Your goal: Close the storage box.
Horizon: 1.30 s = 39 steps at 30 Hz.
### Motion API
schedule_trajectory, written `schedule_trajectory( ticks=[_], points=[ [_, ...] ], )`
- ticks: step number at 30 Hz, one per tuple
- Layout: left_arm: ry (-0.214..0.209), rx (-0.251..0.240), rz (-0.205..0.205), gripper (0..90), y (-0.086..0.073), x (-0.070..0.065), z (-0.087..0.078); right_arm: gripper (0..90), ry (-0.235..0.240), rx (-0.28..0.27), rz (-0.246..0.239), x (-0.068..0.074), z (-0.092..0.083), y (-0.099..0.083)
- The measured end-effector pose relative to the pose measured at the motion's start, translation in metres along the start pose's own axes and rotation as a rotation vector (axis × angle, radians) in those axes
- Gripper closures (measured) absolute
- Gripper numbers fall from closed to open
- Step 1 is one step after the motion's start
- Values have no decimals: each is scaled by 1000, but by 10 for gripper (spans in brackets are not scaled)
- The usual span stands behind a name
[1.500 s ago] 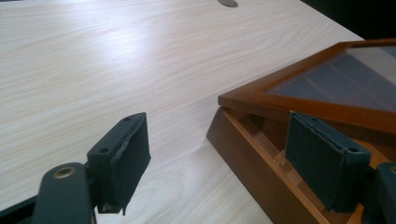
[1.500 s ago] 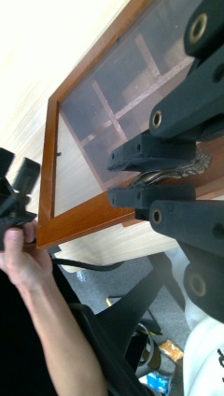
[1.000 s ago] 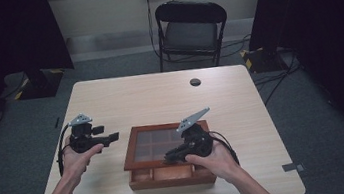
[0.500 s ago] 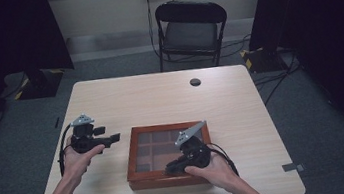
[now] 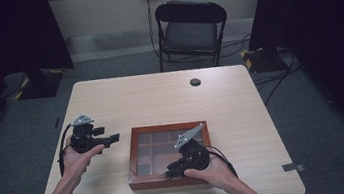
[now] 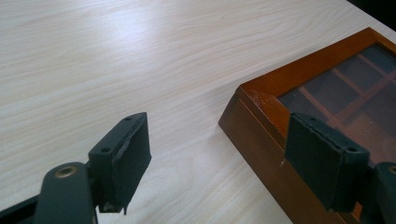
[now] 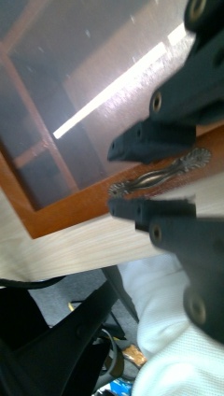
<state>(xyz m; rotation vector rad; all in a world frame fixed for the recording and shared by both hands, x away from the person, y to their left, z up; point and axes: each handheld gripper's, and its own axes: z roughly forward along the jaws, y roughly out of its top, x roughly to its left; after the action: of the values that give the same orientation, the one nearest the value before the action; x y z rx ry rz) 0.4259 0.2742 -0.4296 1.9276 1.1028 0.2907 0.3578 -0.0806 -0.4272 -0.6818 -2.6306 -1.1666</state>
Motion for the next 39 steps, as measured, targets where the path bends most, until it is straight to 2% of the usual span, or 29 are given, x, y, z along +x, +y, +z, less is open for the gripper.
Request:
schedule_trajectory(
  ticks=[2, 3, 4, 6, 7, 9, 10, 13, 14, 15, 16, 17, 18, 19, 21, 22, 24, 25, 27, 28, 29, 30, 33, 34, 35, 36, 37, 38, 39],
  points=[
    [5, 2, 2, 220, 0, 1, 0, 588, -27, -26, 12, -2, -7, 2],
    [5, 3, -4, 220, 0, 1, 0, 562, -43, -56, 24, -4, -14, 4],
    [8, 17, -9, 215, 1, 0, 2, 505, -82, -90, 47, -8, -25, 6],
    [17, 19, -3, 216, 2, -1, 2, 414, -145, -101, 80, -15, -38, 7],
    [20, 20, -5, 215, 2, -2, 2, 400, -169, -103, 102, -20, -45, 6],
    [23, 46, 24, 216, 2, -3, 2, 343, -210, -153, 139, -29, -61, 2],
    [23, 46, 24, 215, 2, -3, 2, 343, -210, -153, 139, -29, -61, 2],
    [44, 58, 23, 212, -2, 1, 0, 270, -321, -193, 189, -44, -83, -9],
    [53, 69, 19, 211, -6, 4, 0, 238, -400, -214, 244, -56, -95, -20],
    [53, 69, 19, 211, -6, 4, 0, 238, -400, -214, 244, -56, -95, -20],
    [55, 79, 23, 211, -8, 4, 1, 232, -445, -219, 262, -63, -100, -26],
    [61, 91, 27, 211, -10, 5, 2, 225, -475, -220, 290, -69, -103, -33],
    [60, 108, 31, 210, -14, 6, 4, 206, -508, -218, 338, -83, -108, -48],
    [60, 108, 31, 209, -14, 6, 4, 206, -508, -218, 338, -83, -108, -48],
    [63, 131, 32, 209, -18, 7, 8, 194, -545, -209, 382, -94, -110, -62],
    [81, 145, 30, 207, -21, 9, 12, 156, -601, -179, 417, -104, -109, -74],
    [95, 165, 19, 212, -25, 9, 17, 157, -644, -130, 469, -114, -105, -84],
    [86, 175, 14, 213, -27, 9, 19, 149, -673, -111, 474, -117, -102, -88],
    [87, 179, 9, 216, -30, 9, 21, 155, -691, -92, 476, -120, -99, -91],
    [96, 192, 38, 210, -32, 8, 24, 151, -737, -60, 475, -124, -96, -94],
    [96, 192, 38, 208, -32, 8, 24, 151, -737, -60, 475, -124, -96, -94],
    [120, 191, 61, 208, -36, 9, 26, 157, -770, -41, 481, -127, -92, -98],
    [140, 199, 70, 202, -39, 10, 29, 156, -786, -28, 464, -127, -89, -101],
    [174, 214, 71, 202, -43, 11, 31, 151, -799, -20, 463, -128, -86, -103],
    [188, 223, 73, 202, -46, 12, 33, 119, -825, -21, 468, -129, -83, -105],
    [193, 209, 94, 184, -49, 12, 35, 101, -835, -40, 458, -130, -82, -107],
    [193, 209, 94, 147, -49, 12, 35, 101, -835, -40, 458, -130, -82, -107],
    [193, 202, 106, 147, -50, 11, 36, 82, -839, -56, 451, -130, -81, -109],
    [189, 195, 101, 135, -51, 11, 36, 59, -848, -79, 441, -130, -79, -111]
  ],
)
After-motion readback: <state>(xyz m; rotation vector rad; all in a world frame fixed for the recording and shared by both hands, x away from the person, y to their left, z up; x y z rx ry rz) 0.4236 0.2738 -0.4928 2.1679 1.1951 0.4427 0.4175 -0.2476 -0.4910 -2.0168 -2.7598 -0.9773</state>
